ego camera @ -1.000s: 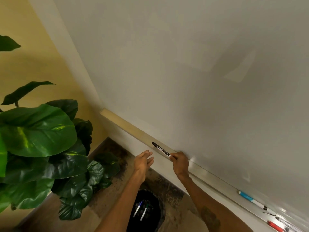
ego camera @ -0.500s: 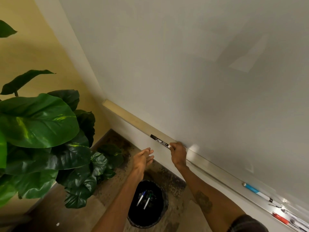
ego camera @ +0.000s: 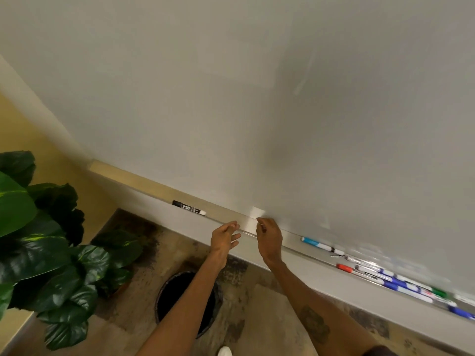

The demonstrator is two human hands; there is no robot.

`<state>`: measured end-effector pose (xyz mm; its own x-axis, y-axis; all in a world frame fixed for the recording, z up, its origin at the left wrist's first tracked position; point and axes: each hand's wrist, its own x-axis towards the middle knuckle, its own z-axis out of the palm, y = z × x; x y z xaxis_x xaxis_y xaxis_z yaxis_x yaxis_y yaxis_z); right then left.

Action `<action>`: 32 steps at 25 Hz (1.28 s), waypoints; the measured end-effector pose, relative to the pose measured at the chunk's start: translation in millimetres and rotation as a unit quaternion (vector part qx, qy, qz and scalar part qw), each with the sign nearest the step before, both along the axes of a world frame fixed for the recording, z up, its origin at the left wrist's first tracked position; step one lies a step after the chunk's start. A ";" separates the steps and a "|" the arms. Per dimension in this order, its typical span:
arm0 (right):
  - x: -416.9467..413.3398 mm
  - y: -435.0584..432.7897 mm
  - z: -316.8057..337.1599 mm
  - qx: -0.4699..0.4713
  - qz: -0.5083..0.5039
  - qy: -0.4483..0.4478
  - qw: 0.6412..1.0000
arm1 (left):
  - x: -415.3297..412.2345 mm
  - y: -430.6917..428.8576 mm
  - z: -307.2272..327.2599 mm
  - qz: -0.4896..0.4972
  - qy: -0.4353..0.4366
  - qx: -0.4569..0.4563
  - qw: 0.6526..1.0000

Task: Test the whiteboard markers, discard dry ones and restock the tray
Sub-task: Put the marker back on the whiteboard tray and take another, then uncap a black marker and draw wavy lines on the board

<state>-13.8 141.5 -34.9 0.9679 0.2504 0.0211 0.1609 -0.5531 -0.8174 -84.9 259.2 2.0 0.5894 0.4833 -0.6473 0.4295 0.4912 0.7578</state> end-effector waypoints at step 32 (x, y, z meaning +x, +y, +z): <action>32.4 -209.3 21.1 0.118 -0.330 0.140 0.926 | 89.3 -197.2 -35.3 -0.198 0.052 0.088 0.975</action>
